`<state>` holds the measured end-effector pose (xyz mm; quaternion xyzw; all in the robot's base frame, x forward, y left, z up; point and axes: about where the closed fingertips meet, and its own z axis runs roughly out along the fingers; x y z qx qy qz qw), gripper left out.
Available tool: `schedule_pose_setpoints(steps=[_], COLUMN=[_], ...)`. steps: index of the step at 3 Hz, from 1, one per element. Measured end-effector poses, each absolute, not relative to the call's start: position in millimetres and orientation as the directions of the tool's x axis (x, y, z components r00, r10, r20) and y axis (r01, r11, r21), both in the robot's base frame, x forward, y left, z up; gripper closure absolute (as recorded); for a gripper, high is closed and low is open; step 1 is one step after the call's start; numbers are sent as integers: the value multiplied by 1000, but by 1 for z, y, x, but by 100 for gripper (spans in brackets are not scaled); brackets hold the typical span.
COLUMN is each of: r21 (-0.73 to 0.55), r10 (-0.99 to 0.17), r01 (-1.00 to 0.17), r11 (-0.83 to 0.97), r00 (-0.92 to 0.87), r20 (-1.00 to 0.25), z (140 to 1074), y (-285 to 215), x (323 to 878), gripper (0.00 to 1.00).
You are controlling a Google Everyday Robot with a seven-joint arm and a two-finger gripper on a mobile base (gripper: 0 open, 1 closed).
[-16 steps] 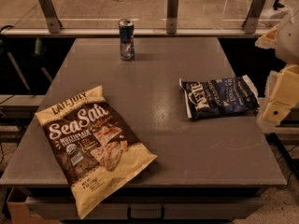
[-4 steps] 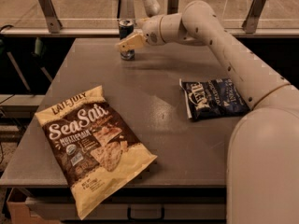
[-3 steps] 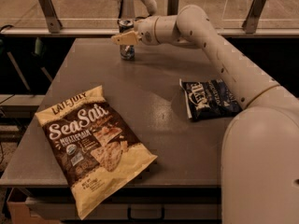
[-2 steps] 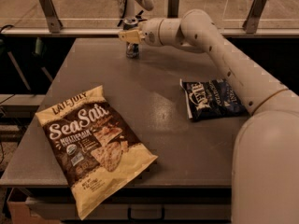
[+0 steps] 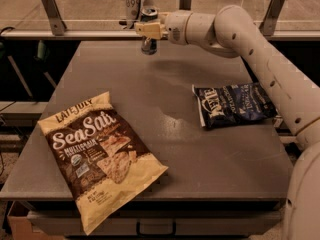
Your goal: Pick redbull can
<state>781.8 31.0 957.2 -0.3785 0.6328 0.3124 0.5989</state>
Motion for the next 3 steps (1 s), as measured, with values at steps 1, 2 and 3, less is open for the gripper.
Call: schedule_pose_setpoints(steps=[1, 2, 3], r21=[-112, -153, -152], r10=[-124, -152, -176], r01=[-895, -922, -945], r11=[431, 355, 288], r00=[64, 105, 104], r20=[-990, -983, -979], z=[991, 1032, 1027], y=[30, 11, 15], x=[757, 728, 712], gripper=[100, 100, 100])
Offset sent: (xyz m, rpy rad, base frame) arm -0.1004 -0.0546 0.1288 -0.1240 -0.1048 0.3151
